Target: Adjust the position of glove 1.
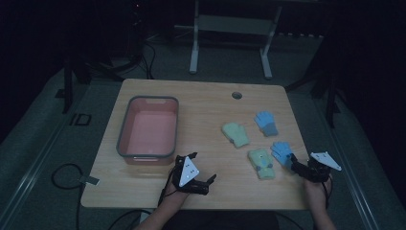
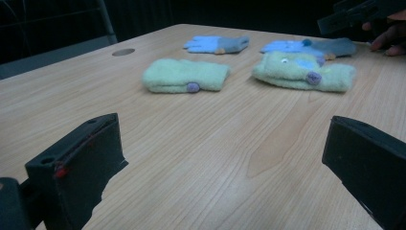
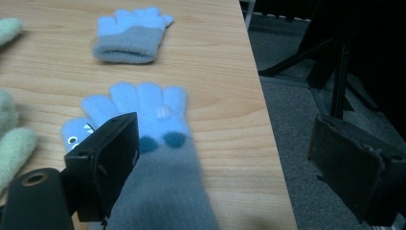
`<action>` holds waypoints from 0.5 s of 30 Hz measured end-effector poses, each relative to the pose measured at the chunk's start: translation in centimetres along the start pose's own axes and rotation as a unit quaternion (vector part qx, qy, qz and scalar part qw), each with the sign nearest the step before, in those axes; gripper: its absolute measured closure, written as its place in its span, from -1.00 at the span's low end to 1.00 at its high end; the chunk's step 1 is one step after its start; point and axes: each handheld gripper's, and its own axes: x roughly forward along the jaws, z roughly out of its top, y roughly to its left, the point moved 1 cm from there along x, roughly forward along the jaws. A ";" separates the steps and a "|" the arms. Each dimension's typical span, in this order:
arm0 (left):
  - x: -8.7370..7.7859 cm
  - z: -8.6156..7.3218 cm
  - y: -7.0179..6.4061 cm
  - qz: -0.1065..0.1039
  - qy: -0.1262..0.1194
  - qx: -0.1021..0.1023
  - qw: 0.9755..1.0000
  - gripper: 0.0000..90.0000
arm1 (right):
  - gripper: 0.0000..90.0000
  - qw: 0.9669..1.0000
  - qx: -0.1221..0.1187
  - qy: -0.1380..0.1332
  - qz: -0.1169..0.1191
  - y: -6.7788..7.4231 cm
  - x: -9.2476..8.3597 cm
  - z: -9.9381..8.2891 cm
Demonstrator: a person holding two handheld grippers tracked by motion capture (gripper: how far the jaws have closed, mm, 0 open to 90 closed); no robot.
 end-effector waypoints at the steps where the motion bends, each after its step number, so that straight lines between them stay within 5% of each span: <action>1: 0.0 0.0 0.0 0.000 -0.001 -0.002 1.000 -1.00 | -0.76 1.000 -0.001 0.000 0.000 0.0 0.0 0.0; 15: -0.1 0.0 0.1 0.000 -0.005 -0.006 1.000 -1.00 | -0.76 1.000 0.004 0.021 0.019 -0.2 0.0 0.3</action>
